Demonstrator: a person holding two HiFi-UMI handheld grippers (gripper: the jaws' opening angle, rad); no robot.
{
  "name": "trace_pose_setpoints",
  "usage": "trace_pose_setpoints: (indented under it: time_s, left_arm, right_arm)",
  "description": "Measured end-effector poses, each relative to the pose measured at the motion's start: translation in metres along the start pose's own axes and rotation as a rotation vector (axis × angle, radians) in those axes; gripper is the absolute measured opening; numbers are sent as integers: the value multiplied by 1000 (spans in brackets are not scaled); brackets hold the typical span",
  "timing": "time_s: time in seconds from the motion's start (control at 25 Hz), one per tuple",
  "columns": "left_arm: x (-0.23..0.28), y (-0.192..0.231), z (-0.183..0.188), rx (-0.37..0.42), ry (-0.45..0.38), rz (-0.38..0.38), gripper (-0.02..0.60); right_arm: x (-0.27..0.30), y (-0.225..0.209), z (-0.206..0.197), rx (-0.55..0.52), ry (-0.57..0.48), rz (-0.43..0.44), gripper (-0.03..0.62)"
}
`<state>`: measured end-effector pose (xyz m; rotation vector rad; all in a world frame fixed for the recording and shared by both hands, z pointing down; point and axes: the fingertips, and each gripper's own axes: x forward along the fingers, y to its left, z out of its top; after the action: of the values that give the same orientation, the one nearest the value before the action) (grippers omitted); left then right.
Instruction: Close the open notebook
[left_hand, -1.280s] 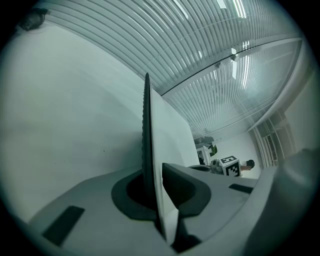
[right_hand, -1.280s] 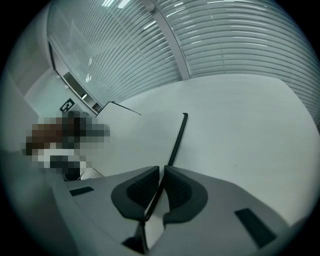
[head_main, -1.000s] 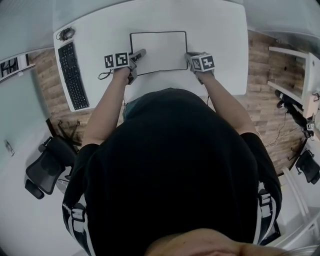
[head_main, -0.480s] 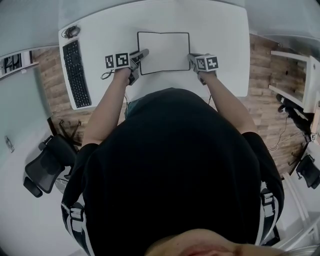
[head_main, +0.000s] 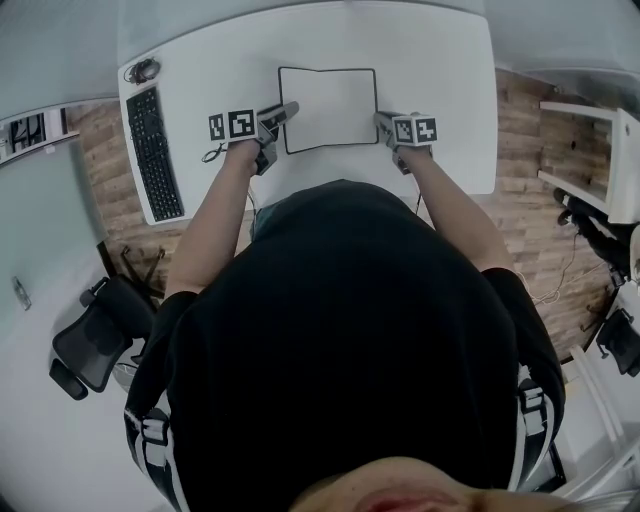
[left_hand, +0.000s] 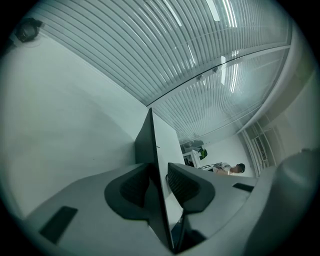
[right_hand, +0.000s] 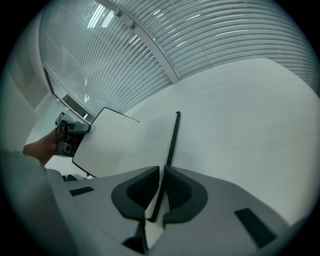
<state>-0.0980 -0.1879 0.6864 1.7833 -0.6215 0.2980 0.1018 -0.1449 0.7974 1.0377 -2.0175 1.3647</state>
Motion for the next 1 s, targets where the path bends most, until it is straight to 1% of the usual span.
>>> trace_pose_setpoints:
  time_s: [0.16,0.28,0.48,0.68,0.8,1.0]
  left_arm:
    - [4,-9,1,1,-11,-11,112]
    - [5,-18,1,7,-5,-35,112]
    - [11,-25,3,19,4,-51,112]
    - [20,-45,3,32,27,-93,112]
    - [27,-51,2,42,40,-105,112]
    - [44,-66,-3,61,71,-136,115]
  right_arm:
    - [-1,-2,-3,18,-2,9,57]
    - [-1,-1,-7,23,2,19,57]
    - [0,0,-8,14,12,32,57]
    - [1,3,-11,-2,22,41,57]
    - [0,8,-11,-12,28,54,57]
    - [-1,3,-17,-24,35,33,57]
